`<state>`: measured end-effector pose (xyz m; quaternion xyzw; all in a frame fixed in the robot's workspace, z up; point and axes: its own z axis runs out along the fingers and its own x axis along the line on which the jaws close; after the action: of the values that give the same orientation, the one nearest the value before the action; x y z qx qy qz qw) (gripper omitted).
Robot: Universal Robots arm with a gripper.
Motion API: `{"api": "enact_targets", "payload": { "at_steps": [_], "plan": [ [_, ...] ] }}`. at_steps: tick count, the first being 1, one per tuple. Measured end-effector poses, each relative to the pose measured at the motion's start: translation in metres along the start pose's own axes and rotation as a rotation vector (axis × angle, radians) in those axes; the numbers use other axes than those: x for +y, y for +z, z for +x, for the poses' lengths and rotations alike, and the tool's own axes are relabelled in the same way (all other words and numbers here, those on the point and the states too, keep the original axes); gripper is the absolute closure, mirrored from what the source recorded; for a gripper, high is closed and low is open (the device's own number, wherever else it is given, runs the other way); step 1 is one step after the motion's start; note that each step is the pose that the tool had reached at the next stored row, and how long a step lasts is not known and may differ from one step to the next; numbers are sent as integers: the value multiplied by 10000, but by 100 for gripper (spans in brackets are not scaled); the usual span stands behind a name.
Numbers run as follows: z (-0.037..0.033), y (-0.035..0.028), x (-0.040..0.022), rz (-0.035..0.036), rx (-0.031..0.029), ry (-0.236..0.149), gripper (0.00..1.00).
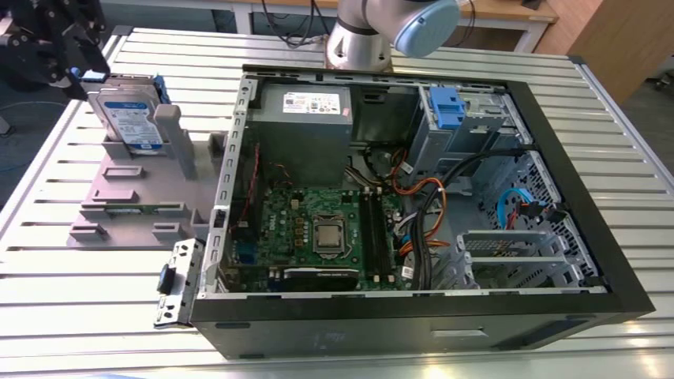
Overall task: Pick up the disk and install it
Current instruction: 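Pick up the disk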
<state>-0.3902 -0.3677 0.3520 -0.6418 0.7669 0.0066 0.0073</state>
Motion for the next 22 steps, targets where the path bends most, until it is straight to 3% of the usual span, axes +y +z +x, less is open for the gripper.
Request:
{"api": "enact_targets", "payload": {
  "at_steps": [22],
  "plan": [
    [-74, 2, 12, 0, 0, 0, 41]
  ]
}}
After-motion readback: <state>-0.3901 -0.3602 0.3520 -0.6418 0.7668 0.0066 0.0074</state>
